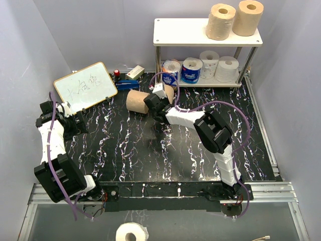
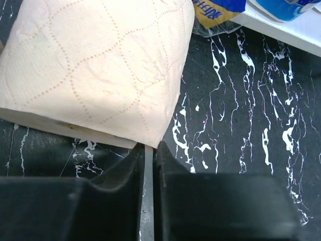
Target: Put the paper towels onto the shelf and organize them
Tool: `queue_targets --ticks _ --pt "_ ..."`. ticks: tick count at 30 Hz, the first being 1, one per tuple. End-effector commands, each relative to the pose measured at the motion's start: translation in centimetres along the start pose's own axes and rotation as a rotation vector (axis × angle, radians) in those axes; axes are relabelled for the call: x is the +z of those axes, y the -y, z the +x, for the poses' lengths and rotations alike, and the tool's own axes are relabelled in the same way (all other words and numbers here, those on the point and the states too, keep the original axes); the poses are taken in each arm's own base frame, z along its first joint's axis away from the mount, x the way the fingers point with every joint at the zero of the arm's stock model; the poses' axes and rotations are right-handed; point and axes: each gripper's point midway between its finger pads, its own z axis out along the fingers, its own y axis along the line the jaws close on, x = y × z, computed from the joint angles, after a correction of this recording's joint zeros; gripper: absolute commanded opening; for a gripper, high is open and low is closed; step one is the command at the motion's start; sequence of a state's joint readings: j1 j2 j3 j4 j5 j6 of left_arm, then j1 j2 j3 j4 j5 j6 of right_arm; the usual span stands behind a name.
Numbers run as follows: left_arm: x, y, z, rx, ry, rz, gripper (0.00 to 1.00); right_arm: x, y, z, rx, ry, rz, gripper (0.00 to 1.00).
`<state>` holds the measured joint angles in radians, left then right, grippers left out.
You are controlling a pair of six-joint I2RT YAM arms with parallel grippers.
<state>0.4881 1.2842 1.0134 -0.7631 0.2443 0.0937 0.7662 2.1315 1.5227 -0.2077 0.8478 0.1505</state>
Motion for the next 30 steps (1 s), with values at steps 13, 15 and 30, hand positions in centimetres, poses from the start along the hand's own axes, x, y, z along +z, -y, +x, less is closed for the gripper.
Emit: queue_targets --ticks 13,15,30 --pt "0.0 0.0 0.3 0.002 -0.01 0.007 0.93 -1.8 3.0 -3.7 0.176 0.072 -0.047 0.0" --pt "0.0 0.0 0.3 0.002 -0.01 0.008 0.93 -2.6 3.4 -4.4 0.2 0.084 -0.072 0.0" --pt "0.0 0.2 0.3 0.003 -0.011 0.016 0.93 -7.7 5.1 -2.8 0.286 0.008 -0.199 0.0"
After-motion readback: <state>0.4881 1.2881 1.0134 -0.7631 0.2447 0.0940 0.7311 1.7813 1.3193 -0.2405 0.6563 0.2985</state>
